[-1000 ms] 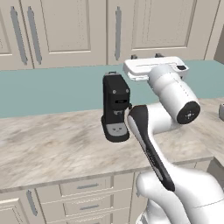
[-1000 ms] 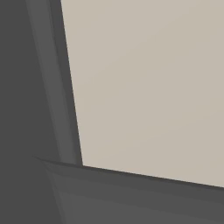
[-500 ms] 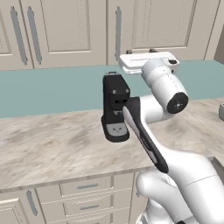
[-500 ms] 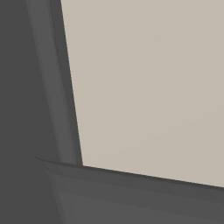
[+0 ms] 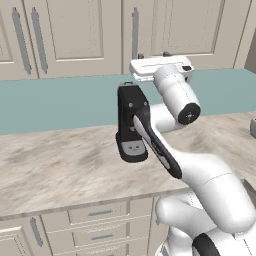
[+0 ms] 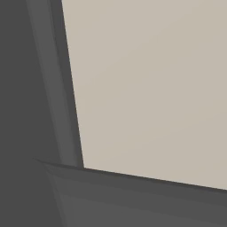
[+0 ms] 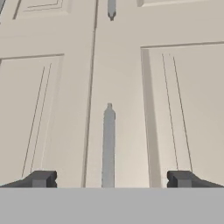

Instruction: Pick the dish brush and soap dispenser from the cabinet and place them on the counter.

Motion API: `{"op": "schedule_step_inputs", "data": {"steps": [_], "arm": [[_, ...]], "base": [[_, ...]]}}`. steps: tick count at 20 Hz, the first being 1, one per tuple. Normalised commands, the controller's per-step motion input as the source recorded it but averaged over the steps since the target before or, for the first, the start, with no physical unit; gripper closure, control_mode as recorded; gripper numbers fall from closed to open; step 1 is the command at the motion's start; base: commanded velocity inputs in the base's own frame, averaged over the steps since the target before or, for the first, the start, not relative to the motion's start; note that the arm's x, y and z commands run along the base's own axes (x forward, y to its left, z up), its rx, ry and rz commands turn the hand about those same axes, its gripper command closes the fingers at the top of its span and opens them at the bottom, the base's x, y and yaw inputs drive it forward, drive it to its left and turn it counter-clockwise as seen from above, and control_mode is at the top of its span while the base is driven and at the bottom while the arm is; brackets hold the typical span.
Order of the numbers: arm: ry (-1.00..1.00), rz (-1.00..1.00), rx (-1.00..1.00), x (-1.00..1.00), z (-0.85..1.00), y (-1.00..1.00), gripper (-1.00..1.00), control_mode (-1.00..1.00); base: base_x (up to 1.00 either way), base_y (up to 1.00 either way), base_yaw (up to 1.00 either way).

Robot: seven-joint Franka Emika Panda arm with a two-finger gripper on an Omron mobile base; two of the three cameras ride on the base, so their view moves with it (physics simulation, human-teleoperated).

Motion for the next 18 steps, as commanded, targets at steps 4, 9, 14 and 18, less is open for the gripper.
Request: {"op": "schedule_step_inputs", "data": {"steps": [4, 9, 14, 18], "arm": [[0.0, 0.0, 0.0, 0.44, 0.0, 0.13, -1.0, -1.0], [0.0, 0.0, 0.0, 0.42, 0.0, 0.22, -1.0, -1.0], [0.0, -0.04, -0.02, 0.46, 0.0, 0.17, -1.0, -1.0], [0.0, -0.09, -0.04, 0.4, 0.0, 0.11, -1.0, -1.0]], "base": [[0.0, 0.0, 0.0], [0.0, 0.0, 0.0], [0.0, 0.0, 0.0], [0.0, 0.0, 0.0]]}}
